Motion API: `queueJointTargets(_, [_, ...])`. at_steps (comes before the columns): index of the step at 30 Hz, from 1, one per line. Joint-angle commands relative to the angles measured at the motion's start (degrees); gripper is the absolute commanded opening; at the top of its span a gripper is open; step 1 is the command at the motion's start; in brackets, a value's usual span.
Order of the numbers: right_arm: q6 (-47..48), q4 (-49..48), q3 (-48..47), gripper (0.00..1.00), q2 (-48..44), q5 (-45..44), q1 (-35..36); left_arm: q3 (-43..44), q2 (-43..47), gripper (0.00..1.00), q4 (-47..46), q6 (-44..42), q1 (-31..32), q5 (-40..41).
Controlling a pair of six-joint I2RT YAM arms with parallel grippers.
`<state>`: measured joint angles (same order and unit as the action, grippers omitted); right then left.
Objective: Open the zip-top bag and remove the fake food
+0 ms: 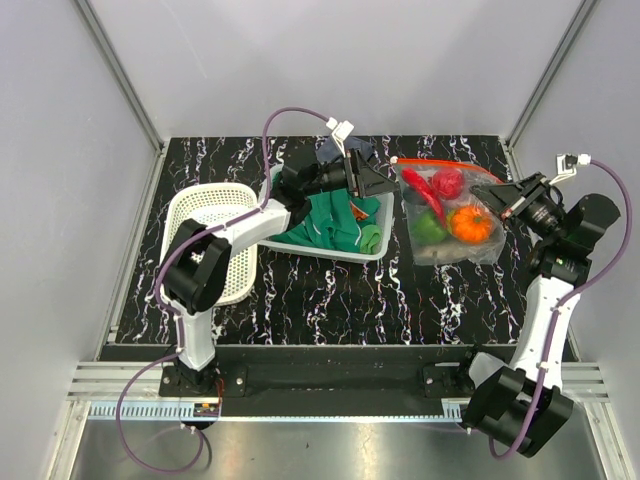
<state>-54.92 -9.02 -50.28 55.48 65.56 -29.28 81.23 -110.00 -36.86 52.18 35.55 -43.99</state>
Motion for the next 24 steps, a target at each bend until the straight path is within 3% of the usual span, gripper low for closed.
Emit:
queueJointTargets(1, [-5.19, -8.37, -1.31, 0.00, -1.52, 2.73, 0.27, 0.77, -0.57, 0.77, -7.26, -0.15, 0.05, -2.68])
queueJointTargets(6, [-8.89, -12.25, 0.53, 0.00, -2.75, 3.43, 0.36, 5.59, -4.96, 0.80, -5.43, -0.41, -0.39, -6.03])
queueJointTargets(12, [-10.03, -13.30, 0.01, 0.00, -2.75, 3.78, 1.15, 2.18, -4.44, 0.80, -9.28, -1.38, -0.48, -3.21])
queueJointTargets(18, [-10.47, -13.48, 0.01, 0.00, -3.01, 3.96, 1.68, 1.65, -7.24, 0.80, -24.28, 5.81, -0.57, -4.52])
queueJointTargets(20, [-10.48, -13.40, -0.34, 0.00, -3.36, 3.96, 1.86, 2.00, -8.83, 0.75, -32.90, 11.34, -0.83, -4.97])
queueJointTargets(21, [-10.48, -13.31, -0.52, 0.00, -3.45, 3.96, 1.94, 2.26, -10.40, 0.65, -35.19, 13.28, -1.09, -4.79])
queueJointTargets(24, [-10.13, -13.22, -0.43, 0.00, -3.01, 4.22, 2.29, 2.35, -11.82, 0.51, -42.14, 18.30, -1.27, -3.83])
